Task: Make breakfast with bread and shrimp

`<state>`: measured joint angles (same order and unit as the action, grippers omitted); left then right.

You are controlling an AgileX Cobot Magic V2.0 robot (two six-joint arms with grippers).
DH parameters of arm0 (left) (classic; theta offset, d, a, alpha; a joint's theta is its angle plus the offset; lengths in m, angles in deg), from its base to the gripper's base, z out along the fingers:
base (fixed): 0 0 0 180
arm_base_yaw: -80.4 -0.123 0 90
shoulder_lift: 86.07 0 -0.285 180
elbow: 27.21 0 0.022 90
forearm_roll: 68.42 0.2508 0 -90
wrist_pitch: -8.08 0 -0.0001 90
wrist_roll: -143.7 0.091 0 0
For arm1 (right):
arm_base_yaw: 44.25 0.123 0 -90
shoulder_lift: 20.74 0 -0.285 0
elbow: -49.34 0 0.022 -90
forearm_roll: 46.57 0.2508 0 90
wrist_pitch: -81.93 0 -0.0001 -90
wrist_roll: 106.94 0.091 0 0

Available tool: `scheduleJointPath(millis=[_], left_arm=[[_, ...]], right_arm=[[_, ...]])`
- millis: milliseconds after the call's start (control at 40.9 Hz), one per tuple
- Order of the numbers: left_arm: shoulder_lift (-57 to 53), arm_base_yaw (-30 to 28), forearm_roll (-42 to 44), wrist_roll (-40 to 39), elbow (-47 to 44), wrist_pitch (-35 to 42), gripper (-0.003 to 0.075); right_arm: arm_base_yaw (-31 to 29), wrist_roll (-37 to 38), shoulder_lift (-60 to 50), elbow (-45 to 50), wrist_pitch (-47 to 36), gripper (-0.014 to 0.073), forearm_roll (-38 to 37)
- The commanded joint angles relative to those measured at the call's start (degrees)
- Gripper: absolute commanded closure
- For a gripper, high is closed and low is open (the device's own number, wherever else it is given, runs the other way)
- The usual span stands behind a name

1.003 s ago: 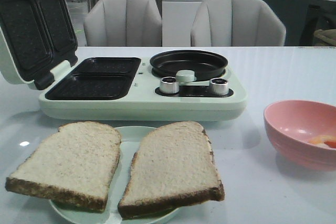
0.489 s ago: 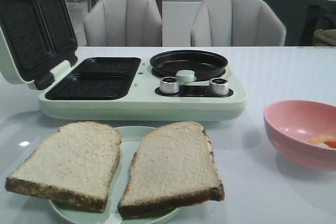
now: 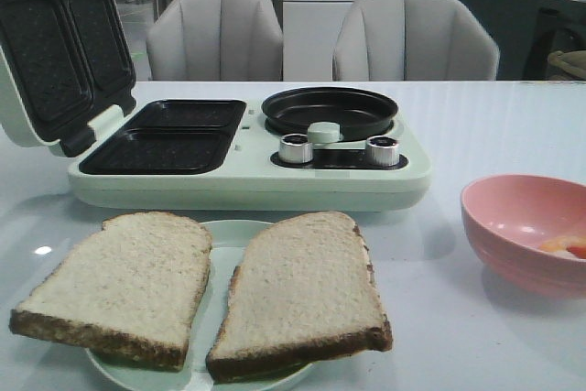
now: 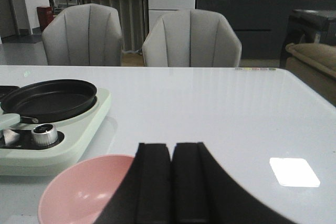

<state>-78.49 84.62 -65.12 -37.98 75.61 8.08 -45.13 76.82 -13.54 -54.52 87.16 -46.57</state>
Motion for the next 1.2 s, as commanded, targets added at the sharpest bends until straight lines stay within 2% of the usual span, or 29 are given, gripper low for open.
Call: scheduleJointPath(millis=[0,318,562,954,1174], left_arm=[[-1.0,0.4,-0.1,-0.7,3.1,1.6,0.0619],[0.0,0.4,0.2,-0.7,23.1,-16.2,0.0619],[9.9,0.4,0.2,-0.7,35.6,-26.6,0.0619],[25.4,0.4,0.2,-0.7,37.0,-38.8,0.0619],[28.3,0.4,0.1,-0.7,37.0,-39.0,0.0619]], right_arm=[[-0.4,0.0,-1.2,-6.7,0.1,0.0579,2.2],[-0.4,0.0,6.4,-26.9,12.0,0.0579,2.2],[-0.4,-0.4,17.9,-40.2,24.0,0.0579,1.9],[-0.4,-0.4,28.4,-38.4,32.8,0.0579,0.7],[-0.4,-0.4,29.9,-34.9,33.4,0.0579,0.5]])
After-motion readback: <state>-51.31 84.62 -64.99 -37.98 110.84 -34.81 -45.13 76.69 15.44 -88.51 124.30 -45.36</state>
